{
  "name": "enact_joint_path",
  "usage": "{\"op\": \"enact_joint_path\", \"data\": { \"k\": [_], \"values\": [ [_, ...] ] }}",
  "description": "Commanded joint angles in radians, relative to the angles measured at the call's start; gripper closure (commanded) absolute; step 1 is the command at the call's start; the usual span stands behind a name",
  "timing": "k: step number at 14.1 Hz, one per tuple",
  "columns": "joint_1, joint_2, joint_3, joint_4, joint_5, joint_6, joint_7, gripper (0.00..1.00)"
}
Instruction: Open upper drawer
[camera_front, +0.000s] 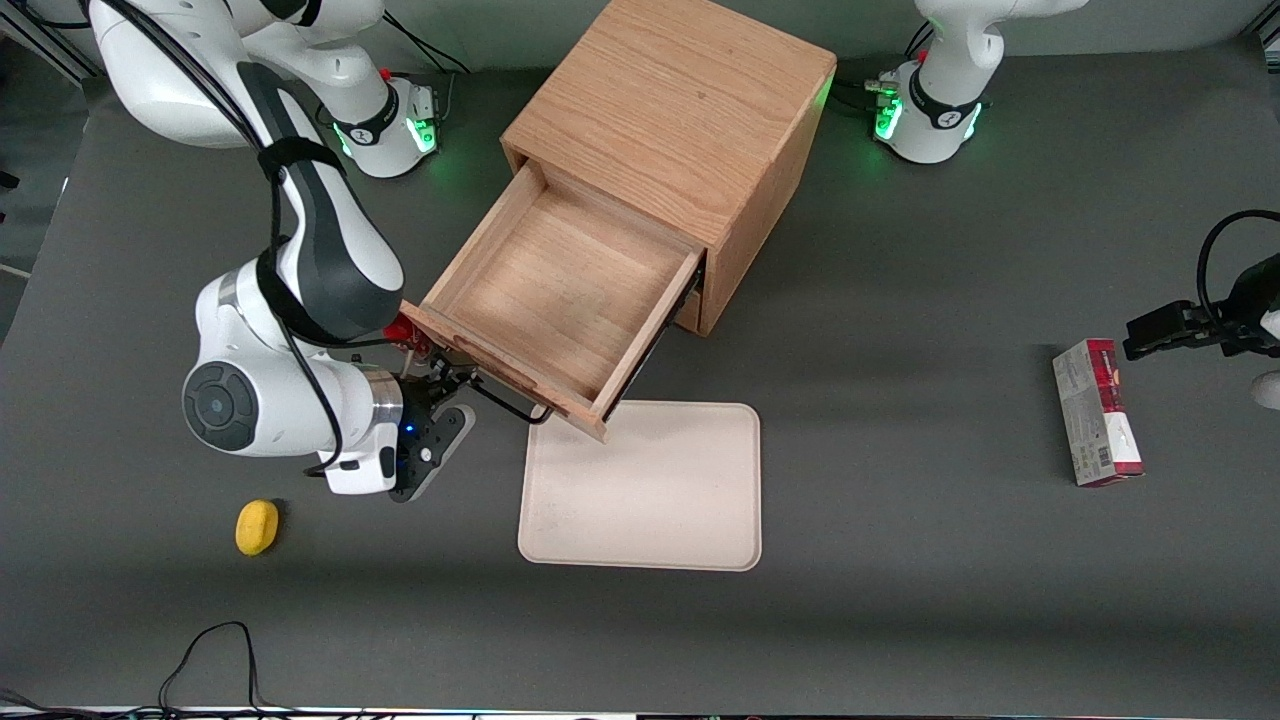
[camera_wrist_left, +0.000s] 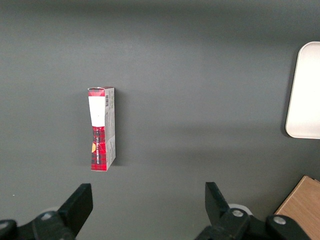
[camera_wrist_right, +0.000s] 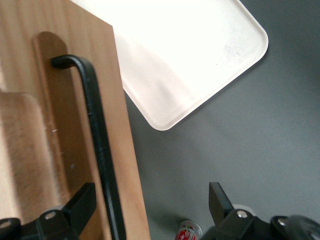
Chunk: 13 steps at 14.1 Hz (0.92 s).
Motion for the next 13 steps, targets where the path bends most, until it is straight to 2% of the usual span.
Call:
{"op": "enact_joint_path", "data": {
  "k": [1,5,7,10,12,13],
  "values": [
    [0.001,-0.038,0.004,0.013,-0.02,-0.062,0.026,0.0],
    [0.001,-0.152,-0.016,-0.024,-0.07,-0.162,0.103,0.0],
    [0.005,-0.252,-0.042,-0.12,-0.116,-0.168,0.141,0.0],
    [0.004,-0.416,-0.065,-0.304,-0.135,-0.159,0.389,0.0],
    [0.004,-0.482,-0.14,-0.378,-0.126,-0.156,0.527,0.0],
    [0.005,-0.493,-0.183,-0.375,-0.124,-0.164,0.532,0.0]
  ]
}}
